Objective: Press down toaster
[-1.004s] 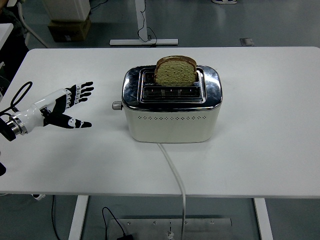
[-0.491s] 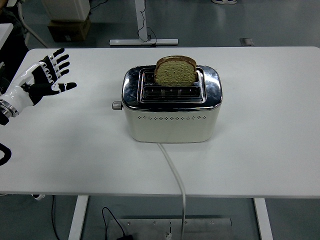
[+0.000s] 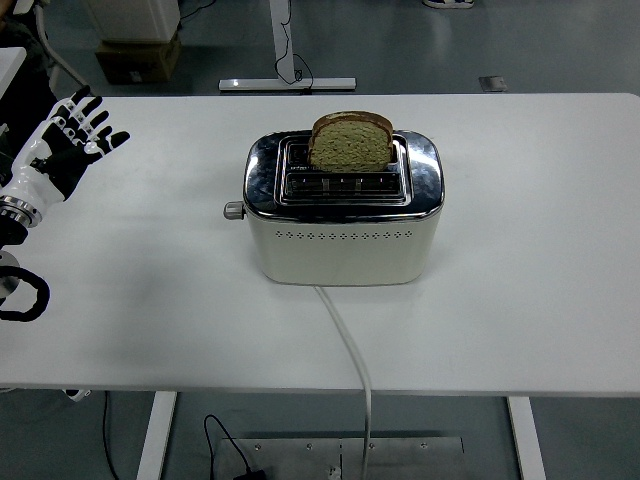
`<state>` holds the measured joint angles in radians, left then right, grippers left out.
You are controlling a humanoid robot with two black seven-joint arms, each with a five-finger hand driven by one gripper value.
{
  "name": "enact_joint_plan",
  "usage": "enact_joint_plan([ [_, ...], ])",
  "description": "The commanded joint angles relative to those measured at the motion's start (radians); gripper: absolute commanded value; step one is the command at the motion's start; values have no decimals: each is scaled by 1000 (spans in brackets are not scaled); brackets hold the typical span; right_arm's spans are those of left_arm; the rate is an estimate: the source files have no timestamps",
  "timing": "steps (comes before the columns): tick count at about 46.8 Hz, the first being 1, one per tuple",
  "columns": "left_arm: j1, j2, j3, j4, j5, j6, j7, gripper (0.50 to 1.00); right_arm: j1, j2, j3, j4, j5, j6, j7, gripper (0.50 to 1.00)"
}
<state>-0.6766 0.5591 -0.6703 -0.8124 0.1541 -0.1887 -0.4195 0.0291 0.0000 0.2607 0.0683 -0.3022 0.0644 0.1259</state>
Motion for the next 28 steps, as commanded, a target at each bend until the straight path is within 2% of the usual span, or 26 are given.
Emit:
enact_joint_plan([
  [1, -1, -17, -6, 22, -4, 0, -25, 1000, 0, 0, 0, 1, 0, 0, 0, 998],
  [18, -41, -177, -40, 171, -148, 0, -16, 1000, 0, 0, 0, -1, 0, 0, 0, 998],
  [28, -44, -211, -40, 194, -205, -5, -1, 1000, 2, 0, 0, 1, 0, 0, -2, 998],
])
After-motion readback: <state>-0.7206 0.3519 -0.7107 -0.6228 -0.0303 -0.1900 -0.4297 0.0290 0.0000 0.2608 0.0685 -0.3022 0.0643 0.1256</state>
